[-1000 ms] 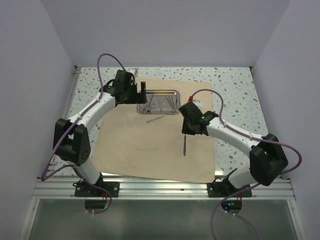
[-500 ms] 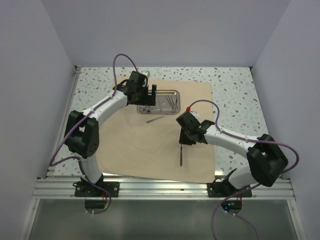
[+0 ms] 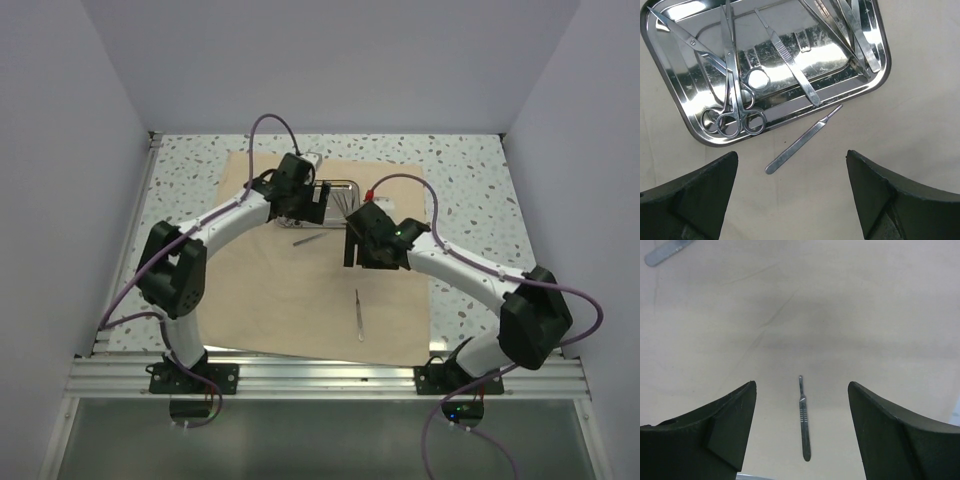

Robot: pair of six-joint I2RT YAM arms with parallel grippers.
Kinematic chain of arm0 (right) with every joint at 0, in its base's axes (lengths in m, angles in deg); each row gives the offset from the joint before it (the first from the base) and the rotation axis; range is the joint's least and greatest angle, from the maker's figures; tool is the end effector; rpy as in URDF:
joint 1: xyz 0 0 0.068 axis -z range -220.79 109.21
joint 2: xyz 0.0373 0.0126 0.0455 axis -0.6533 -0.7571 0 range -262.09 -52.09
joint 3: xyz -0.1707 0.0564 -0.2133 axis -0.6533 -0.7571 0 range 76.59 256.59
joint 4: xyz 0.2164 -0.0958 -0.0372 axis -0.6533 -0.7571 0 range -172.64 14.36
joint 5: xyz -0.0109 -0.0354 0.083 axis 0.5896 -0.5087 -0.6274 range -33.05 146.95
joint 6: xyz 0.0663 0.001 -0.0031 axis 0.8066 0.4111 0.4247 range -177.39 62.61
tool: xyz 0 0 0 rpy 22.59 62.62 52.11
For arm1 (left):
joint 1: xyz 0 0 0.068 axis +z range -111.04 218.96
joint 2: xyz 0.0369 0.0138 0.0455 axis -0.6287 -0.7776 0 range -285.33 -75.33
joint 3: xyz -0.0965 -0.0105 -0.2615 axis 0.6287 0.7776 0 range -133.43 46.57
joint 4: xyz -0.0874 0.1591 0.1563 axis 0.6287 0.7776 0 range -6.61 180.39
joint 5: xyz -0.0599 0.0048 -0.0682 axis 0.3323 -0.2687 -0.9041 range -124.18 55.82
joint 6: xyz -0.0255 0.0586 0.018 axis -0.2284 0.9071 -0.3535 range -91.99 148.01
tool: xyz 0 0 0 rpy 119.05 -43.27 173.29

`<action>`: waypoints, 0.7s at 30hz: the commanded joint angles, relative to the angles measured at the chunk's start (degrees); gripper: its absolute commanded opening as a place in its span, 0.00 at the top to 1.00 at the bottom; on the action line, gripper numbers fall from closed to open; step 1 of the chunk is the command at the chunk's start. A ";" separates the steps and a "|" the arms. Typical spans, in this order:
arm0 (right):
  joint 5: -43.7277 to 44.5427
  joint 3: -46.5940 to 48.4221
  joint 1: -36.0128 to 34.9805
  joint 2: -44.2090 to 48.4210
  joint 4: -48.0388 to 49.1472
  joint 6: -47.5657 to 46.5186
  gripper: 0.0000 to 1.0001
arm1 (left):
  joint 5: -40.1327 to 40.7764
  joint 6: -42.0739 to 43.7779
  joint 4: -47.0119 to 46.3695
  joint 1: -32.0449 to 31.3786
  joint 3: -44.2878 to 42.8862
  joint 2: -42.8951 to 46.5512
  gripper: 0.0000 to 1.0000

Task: Open and lay out the surgical kit
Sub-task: Place the medical item in the surgical kit, then pick up the medical item from the surgical kit.

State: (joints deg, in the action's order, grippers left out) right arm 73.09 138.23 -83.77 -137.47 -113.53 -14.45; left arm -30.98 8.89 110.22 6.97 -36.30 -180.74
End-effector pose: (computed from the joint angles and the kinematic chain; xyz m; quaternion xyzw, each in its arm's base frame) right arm 0.2179 0.1831 0.2392 0.0340 0.9599 0.0657 0.2703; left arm 0.3423 -0.2104 0.2486 0.0954 0.9326 -0.1261 0.3245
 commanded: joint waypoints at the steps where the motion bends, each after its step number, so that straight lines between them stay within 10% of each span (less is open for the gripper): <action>1: 6.96 4.97 0.09 4.87 -6.39 -4.08 0.22 | 0.76 5.39 -4.94 -0.44 2.53 -0.06 0.09; 21: 13.21 9.46 1.50 11.56 -17.48 -6.11 0.23 | -5.84 11.47 -8.29 -0.53 2.89 -10.69 0.37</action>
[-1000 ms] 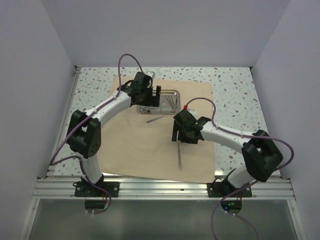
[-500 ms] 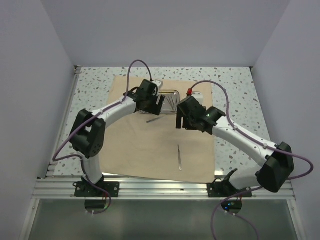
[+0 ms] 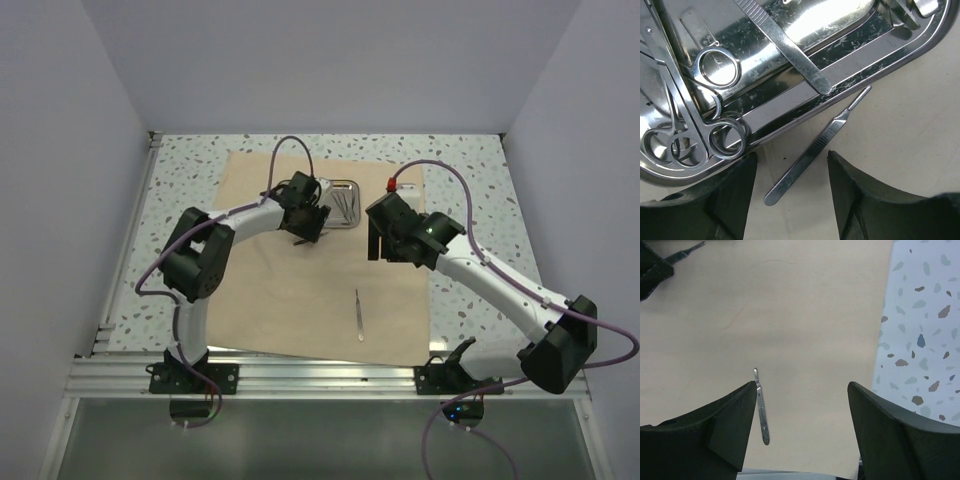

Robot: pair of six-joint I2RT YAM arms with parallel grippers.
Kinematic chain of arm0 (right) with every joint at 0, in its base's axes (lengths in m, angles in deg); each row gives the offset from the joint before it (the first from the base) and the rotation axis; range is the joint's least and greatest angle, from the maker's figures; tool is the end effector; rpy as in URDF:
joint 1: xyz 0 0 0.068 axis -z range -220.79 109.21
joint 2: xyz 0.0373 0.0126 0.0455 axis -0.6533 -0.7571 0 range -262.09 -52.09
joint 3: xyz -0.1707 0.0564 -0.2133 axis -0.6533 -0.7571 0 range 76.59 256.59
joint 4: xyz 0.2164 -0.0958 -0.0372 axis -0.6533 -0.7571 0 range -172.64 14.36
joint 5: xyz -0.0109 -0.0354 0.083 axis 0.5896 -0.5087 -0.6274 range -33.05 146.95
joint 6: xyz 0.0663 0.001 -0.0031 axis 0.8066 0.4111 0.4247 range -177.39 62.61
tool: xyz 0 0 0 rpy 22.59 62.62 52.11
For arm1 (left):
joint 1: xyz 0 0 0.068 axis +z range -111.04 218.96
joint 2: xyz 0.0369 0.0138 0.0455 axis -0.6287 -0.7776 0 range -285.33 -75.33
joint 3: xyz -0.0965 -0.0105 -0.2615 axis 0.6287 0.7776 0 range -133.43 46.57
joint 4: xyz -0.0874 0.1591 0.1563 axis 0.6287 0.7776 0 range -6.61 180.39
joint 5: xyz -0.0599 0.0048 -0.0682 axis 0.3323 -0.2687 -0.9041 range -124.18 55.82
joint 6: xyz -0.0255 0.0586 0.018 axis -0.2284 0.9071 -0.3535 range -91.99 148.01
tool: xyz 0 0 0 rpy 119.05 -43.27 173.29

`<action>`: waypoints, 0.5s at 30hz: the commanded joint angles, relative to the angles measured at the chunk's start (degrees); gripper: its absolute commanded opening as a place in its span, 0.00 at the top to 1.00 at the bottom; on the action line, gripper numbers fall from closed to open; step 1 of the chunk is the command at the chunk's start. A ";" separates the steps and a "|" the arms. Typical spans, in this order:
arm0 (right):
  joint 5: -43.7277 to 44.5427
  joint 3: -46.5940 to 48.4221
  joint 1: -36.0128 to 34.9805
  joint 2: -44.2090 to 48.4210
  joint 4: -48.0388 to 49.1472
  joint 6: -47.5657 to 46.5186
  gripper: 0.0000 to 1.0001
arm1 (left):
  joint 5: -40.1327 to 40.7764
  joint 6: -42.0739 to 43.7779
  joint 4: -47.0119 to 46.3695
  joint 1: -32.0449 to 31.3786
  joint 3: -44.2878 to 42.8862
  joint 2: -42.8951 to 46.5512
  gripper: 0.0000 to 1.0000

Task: Open and lay out the surgical kit
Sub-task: Pick up the medical item from the surgical kit.

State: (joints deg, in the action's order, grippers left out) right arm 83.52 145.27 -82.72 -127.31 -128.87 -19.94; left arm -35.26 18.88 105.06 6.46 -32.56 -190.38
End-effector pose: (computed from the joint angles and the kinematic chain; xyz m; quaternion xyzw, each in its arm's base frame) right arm 0.1933 0.1421 0.3048 0.0231 0.9412 -0.0087 0.3369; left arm 0.3510 -0.2249 0.1702 0.1970 0.9398 -0.1077 0.2577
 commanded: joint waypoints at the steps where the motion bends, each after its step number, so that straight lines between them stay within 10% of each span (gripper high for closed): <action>1: 2.88 2.33 0.54 1.57 -2.40 -0.54 0.23 | -1.73 1.48 -2.78 -0.03 -1.02 -1.23 0.38; 15: 1.65 0.31 3.61 1.31 -0.21 -2.20 0.23 | -1.21 1.39 -0.41 -4.42 3.63 -1.24 0.54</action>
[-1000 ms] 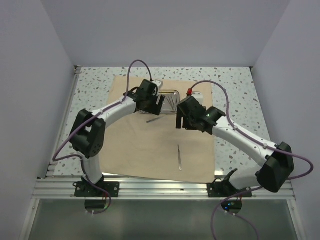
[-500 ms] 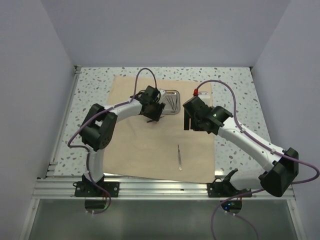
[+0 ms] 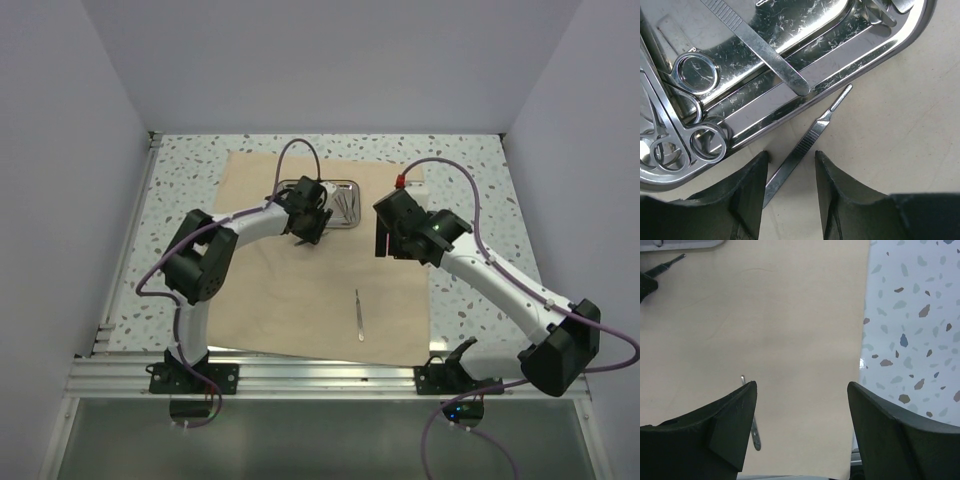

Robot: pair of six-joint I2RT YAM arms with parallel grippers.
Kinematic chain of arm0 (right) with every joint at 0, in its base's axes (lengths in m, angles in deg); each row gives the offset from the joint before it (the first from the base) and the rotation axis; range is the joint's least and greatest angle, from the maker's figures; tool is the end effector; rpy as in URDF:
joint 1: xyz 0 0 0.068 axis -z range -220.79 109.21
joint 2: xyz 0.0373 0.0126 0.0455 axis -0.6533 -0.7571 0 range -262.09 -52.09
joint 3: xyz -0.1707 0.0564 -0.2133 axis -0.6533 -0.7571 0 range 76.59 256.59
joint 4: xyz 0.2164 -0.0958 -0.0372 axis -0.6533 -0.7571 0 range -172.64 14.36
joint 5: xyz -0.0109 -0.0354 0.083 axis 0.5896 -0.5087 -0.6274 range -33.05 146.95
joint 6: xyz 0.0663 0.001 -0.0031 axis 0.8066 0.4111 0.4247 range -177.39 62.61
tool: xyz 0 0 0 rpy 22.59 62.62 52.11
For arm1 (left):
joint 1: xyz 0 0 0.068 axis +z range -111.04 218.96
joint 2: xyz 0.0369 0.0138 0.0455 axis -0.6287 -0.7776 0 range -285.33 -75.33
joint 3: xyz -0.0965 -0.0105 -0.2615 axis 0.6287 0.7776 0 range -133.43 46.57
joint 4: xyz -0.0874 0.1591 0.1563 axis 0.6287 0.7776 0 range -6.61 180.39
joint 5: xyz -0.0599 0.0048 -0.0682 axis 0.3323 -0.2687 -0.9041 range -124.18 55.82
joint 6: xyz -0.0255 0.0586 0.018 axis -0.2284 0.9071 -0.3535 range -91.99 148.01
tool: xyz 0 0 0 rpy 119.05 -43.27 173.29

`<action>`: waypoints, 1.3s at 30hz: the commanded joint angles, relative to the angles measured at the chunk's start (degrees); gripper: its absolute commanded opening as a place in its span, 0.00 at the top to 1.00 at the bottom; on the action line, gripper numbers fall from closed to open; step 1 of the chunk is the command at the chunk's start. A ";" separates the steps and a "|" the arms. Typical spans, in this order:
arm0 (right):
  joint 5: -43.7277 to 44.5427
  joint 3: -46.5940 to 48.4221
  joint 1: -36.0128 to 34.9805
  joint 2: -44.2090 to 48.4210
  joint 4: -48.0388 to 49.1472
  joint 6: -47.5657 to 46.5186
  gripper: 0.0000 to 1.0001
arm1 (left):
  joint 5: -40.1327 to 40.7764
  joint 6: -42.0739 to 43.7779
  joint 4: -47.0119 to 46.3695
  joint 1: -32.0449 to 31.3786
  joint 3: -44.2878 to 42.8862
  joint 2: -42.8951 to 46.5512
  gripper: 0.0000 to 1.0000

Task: Open and lay out the surgical kit
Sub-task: Pick up the medical item from the surgical kit.

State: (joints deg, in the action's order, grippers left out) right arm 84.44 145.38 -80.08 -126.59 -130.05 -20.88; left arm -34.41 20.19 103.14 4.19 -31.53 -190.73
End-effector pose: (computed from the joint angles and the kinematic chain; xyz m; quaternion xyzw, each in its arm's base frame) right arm 0.1966 0.1295 0.3071 0.0385 0.9398 -0.0273 0.3386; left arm 0.3427 -0.2382 0.1650 0.2240 0.9324 -0.1048 0.2636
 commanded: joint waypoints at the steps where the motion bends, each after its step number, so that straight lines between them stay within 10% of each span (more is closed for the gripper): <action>1: 0.55 0.03 1.32 0.50 1.41 -1.53 0.24 | -1.97 0.17 2.04 -2.32 2.96 -0.97 0.55; 20: -3.40 -4.46 6.86 2.08 6.77 -4.08 0.25 | -6.80 -0.71 10.66 -2.68 3.84 -3.35 1.00; 39: -4.81 -5.86 7.65 1.99 9.85 -5.49 0.27 | -3.01 -5.63 22.95 -3.73 -10.74 0.78 1.00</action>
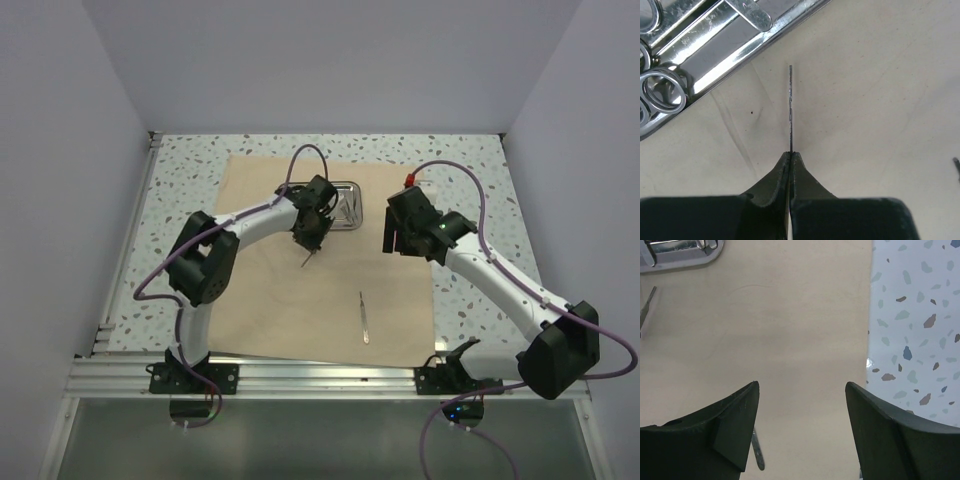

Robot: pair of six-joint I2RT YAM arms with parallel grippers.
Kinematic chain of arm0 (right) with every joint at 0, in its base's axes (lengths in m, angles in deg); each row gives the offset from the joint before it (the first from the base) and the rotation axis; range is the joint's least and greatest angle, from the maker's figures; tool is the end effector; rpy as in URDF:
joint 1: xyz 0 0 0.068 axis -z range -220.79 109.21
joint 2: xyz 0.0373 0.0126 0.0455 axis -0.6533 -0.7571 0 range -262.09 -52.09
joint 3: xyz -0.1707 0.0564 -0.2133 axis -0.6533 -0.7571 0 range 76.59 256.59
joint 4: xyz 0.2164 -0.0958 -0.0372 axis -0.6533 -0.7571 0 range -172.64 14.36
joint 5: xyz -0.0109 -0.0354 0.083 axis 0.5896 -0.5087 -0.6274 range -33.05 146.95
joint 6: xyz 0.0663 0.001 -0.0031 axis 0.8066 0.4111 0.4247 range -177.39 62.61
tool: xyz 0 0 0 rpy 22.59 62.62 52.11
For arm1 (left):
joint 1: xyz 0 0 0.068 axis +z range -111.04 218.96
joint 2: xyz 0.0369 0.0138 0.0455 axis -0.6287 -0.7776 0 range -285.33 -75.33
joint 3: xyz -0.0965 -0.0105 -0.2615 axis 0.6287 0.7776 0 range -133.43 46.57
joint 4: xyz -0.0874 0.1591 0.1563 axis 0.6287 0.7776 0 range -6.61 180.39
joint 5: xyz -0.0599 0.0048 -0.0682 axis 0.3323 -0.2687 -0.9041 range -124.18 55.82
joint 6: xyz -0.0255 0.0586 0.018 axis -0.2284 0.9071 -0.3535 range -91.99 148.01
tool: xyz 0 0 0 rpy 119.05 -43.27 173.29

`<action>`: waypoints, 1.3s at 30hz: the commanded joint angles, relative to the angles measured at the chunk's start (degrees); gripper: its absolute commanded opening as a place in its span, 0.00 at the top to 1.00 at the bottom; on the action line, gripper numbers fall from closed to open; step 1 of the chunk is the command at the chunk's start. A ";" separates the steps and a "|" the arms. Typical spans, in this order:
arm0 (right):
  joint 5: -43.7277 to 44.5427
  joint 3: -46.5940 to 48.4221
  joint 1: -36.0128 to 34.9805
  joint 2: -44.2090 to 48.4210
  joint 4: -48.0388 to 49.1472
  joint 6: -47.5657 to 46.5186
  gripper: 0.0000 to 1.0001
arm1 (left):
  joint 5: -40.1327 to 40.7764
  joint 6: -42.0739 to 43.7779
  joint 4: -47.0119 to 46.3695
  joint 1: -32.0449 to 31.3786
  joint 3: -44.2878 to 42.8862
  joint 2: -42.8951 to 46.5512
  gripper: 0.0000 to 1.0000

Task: Open and lay out the surgical kit
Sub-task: Pick up the medical item from the surgical kit, then place the medical item in the surgical kit.

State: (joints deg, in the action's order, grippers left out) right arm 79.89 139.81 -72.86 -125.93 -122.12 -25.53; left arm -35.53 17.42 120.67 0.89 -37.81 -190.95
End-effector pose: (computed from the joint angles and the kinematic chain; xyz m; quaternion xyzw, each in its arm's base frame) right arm 0.2142 0.1100 0.2886 0.0546 0.9400 -0.0149 0.3364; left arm 0.3170 -0.2500 0.1759 0.2354 0.9538 -0.0874 0.1651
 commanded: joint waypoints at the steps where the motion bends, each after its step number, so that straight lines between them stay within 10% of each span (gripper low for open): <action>1: -0.44 -0.38 0.43 1.33 2.27 -0.74 0.27 | -2.52 -4.86 5.96 -0.35 -6.22 1.26 1.00; 11: -1.93 3.48 1.93 -2.00 3.94 2.85 0.29 | -6.04 -29.72 -5.44 -4.74 1.65 12.14 1.00; 22: -0.01 6.04 2.37 -0.60 -0.27 6.72 0.32 | 12.85 -53.55 -10.91 -18.78 8.70 18.67 1.00; 39: 3.43 -0.99 3.07 4.23 -2.21 6.11 0.33 | 16.73 -65.87 -15.39 -31.28 17.23 13.05 1.00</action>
State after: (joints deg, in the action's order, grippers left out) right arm 81.53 139.89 -70.22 -123.79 -123.28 -20.09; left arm -20.38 -44.83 109.79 -29.45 -21.00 -175.86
